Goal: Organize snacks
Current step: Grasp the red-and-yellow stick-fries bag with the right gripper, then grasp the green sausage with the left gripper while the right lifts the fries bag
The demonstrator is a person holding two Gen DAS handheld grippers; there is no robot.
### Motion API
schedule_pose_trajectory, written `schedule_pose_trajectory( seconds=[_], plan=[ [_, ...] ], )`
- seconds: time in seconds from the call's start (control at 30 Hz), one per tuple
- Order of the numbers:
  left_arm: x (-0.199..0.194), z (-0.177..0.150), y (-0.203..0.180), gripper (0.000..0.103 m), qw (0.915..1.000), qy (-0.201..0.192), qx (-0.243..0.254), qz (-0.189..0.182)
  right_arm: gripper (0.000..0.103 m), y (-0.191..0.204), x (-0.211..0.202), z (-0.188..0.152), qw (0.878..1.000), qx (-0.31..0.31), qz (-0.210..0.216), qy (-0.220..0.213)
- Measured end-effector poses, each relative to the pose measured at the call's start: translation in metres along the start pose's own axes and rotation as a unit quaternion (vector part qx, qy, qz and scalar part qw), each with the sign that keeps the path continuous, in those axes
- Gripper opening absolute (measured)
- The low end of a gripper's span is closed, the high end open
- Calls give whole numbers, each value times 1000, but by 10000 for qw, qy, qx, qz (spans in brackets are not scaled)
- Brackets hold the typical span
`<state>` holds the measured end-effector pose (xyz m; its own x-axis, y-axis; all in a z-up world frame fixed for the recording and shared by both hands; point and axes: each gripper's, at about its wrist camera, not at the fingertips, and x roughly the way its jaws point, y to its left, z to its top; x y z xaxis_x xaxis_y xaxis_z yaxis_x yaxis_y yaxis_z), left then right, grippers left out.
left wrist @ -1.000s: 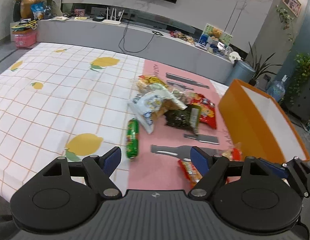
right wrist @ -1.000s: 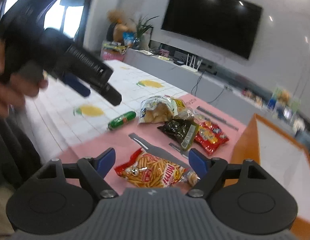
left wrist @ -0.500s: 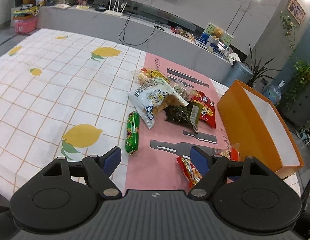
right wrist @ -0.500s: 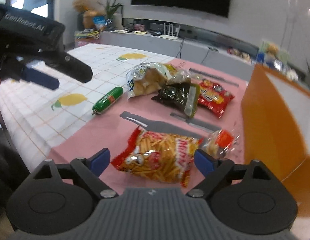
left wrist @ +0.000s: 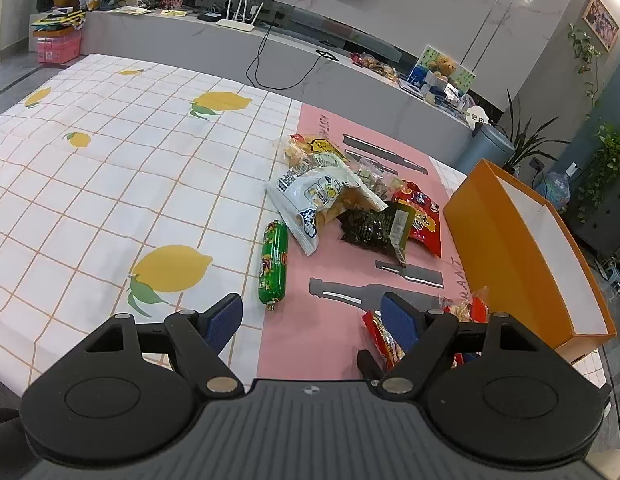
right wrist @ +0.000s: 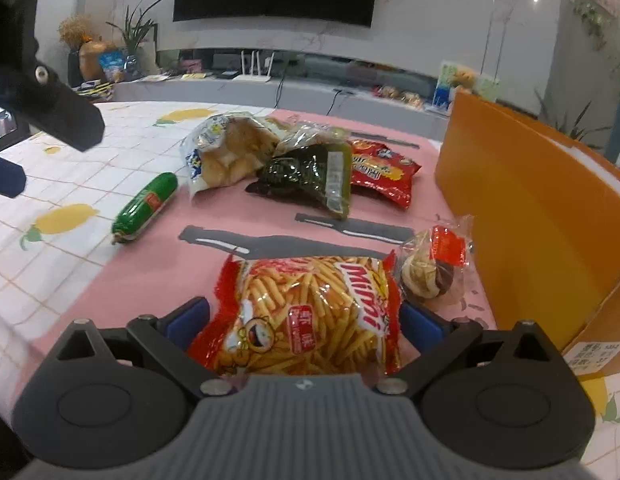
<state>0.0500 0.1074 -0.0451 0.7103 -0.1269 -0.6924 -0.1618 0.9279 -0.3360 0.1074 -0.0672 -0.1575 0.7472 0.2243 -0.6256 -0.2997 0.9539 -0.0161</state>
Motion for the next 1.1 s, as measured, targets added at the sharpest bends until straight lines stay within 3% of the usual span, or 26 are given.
schedule_pose_trajectory(
  seconds=[0.13,0.27,0.37,0.6,0.8,0.97,1.1],
  plan=[
    [0,0,0,92,10000,-6,-18,12,84,-3,3,2,9999,130,65,-11],
    [0,2,4,92,10000,-10,-82,-11,65,1,-1,4,9998,-134,-19,-119],
    [0,7,9,92,9999,-82,-139,31,58,2,-6,5,9994,-236,-44,-237],
    [25,29,11,92,9990,-182,-31,418,57,4,-15,9,9988,-328,83,-342],
    [67,28,4,85,9968,193,83,770,58,2,-14,9,9992,-279,134,-262],
    [98,20,7,84,9963,470,-222,681,58,-1,-13,12,9995,-187,103,-241],
    [107,14,-1,72,9939,198,268,1047,58,-3,-16,12,9993,-226,99,-268]
  ],
)
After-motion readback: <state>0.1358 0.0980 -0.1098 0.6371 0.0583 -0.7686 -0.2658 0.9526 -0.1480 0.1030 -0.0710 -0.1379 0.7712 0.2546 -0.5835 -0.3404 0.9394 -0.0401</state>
